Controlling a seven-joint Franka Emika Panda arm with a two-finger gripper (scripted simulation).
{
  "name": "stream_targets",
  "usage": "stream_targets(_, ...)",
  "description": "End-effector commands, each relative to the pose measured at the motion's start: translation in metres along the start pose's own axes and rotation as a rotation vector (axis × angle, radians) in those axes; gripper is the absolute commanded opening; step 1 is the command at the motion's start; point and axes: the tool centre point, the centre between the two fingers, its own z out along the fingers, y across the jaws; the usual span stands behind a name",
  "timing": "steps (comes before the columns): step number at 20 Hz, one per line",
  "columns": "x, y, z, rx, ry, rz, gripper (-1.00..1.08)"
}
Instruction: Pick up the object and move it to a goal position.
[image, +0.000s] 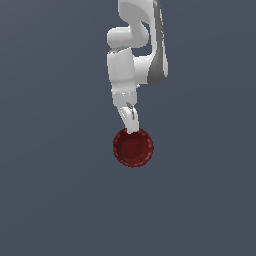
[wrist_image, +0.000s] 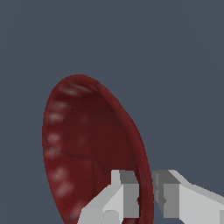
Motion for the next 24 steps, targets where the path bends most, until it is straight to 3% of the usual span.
stream_targets(1, 0.013, -0.010, -0.021, 0.001, 0.003, 0.001, -1.00)
stream_targets(24, 0.126, -0.101, -0.212, 0.000, 0.008, -0.005, -1.00)
